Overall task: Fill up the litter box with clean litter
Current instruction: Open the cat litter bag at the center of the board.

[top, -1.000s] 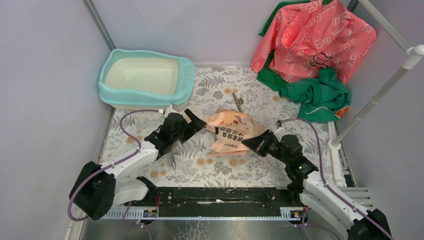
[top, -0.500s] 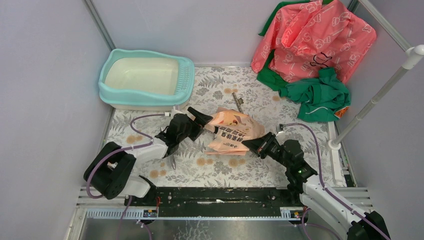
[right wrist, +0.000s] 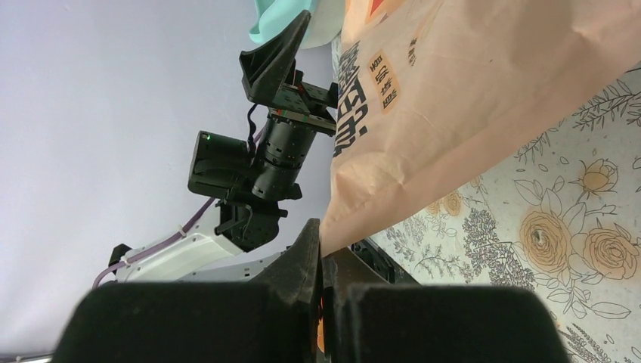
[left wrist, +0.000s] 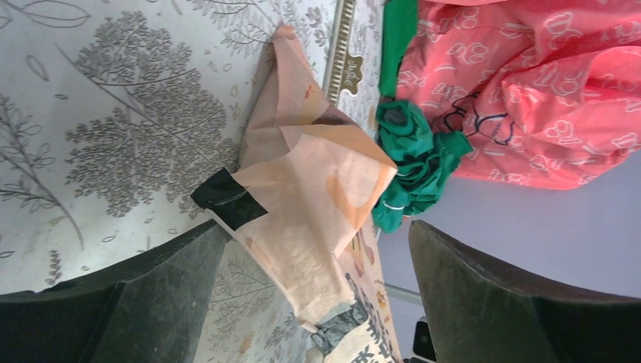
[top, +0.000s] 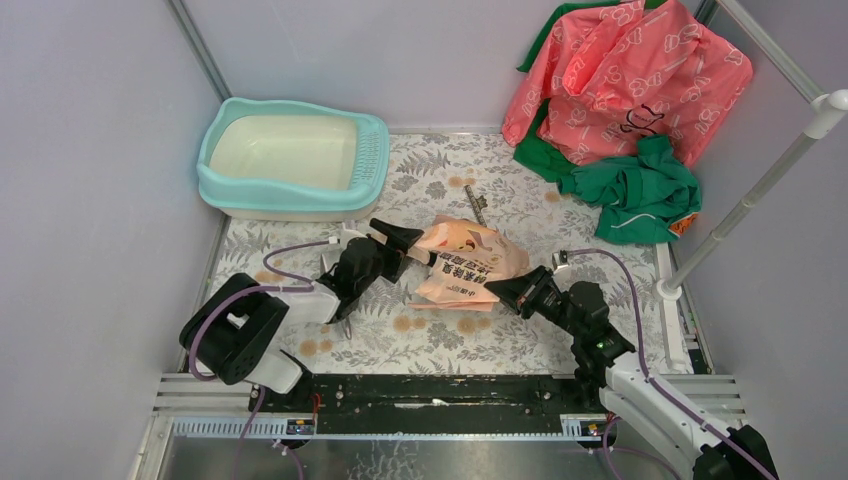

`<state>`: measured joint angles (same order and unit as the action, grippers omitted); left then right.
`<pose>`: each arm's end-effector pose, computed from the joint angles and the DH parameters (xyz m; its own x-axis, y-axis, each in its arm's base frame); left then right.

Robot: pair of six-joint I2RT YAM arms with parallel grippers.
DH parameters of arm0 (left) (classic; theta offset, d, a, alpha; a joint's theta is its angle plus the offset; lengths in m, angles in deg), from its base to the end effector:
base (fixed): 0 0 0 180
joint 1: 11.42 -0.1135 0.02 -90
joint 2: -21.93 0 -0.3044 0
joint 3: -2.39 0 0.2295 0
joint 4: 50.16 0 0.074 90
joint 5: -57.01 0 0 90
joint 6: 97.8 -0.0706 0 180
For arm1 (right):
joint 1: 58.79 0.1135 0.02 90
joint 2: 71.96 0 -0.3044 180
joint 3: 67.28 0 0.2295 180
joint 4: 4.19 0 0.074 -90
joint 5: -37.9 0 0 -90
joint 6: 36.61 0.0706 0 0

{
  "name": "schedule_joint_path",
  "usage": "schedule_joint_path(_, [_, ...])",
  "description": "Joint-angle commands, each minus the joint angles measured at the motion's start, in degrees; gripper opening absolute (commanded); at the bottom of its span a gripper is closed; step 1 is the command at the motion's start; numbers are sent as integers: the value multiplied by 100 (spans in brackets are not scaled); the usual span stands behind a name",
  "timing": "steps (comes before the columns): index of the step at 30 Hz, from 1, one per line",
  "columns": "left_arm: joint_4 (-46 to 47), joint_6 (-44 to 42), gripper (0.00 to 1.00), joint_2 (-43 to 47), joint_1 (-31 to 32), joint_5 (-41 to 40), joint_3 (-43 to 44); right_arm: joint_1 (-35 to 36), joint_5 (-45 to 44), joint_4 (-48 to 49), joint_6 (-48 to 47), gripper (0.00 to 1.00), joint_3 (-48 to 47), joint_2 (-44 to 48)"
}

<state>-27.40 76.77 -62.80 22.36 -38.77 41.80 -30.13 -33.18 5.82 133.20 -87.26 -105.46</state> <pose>0.2422 -0.1535 0.1981 -0.5039 -0.8545 -0.1259 -0.2724 0.2955 -0.9157 0.1029 0.0824 0.2192 -0.7356 0.6590 -0.1570 -0.0776 0.1483 0.9859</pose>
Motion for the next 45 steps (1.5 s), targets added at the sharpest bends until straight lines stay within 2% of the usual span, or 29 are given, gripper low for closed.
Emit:
schedule_joint_path(1, [821,204,99,-26,96,-324,-79,-41,303,545,121,0,-32,105])
schedule_joint_path(9, [939,178,95,-14,180,-650,-36,-63,373,520,159,0,31,191])
schedule_joint_path(17, [371,-36,90,637,342,-1140,-77,-80,371,107,-77,0,-122,317])
schedule_joint_path(23, [219,-374,73,855,414,-1209,53,-81,182,-610,-506,3,-344,596])
schedule_joint_path(27, [436,-433,59,649,428,-1072,115,-80,167,-734,-616,4,-384,619])
schedule_joint_path(33, [623,-519,43,406,428,-767,234,-80,175,-1041,-848,7,-499,657])
schedule_joint_path(40, [-400,-1030,34,648,428,-644,764,-80,1,-2115,-1709,13,-1182,708])
schedule_joint_path(43, [-1119,-1368,33,698,434,-603,1192,-79,-28,-2675,-2257,21,-1669,531])
schedule_joint_path(45, [-1633,-1631,33,671,438,-565,1537,-80,20,-3018,-2741,31,-2023,330])
